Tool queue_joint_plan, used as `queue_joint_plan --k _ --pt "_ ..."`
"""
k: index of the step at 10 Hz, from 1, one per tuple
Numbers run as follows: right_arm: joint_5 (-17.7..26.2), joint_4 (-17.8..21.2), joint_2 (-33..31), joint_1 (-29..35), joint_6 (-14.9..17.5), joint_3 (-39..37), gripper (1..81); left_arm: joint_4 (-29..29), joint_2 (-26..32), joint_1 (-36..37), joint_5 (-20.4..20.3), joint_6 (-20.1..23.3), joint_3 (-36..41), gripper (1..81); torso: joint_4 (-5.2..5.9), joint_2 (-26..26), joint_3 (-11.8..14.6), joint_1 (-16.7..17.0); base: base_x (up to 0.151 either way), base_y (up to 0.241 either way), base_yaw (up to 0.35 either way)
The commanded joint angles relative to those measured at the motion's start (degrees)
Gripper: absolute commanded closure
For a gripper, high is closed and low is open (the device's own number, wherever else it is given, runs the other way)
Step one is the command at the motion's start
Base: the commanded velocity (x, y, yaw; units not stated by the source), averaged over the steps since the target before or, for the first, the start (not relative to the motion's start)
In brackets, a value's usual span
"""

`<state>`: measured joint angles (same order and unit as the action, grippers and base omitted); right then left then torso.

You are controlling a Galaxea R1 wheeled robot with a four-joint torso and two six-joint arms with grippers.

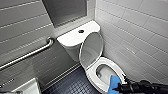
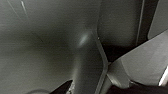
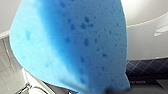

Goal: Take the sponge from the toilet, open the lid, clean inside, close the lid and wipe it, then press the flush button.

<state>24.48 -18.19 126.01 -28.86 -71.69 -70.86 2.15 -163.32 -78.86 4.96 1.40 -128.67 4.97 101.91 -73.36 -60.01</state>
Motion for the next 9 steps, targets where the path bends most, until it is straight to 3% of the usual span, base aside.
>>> queue_joint_plan --k 1,3,6,9 --pt "5.84 -0.53 1.55 6.3 -0.38 0.74 81.1 0.14 0.79 -0.73 5.5 0.18 2.71 1.0 0.0 -5.73 0.0 3.69 0.0 0.0 0.0" --pt "7.34 -1.23 1.9 6.75 -0.29 0.74 81.1 0.4 4.57 0.5 5.5 0.09 8.94 1.0 0.0 -6.21 0.0 3.93 0.0 0.0 0.0" --pt "11.56 -3.78 3.04 6.04 -0.38 0.65 81.1 0.49 8.44 2.61 5.59 -0.26 15.47 1.0 0.0 -11.15 0.0 7.02 0.0 0.0 0.0" --pt "11.03 -4.49 3.22 2.27 -0.38 -1.46 81.1 0.58 11.16 4.46 5.59 -0.43 18.09 1.0 0.0 -16.86 5.67 10.56 0.0 0.0 0.0"
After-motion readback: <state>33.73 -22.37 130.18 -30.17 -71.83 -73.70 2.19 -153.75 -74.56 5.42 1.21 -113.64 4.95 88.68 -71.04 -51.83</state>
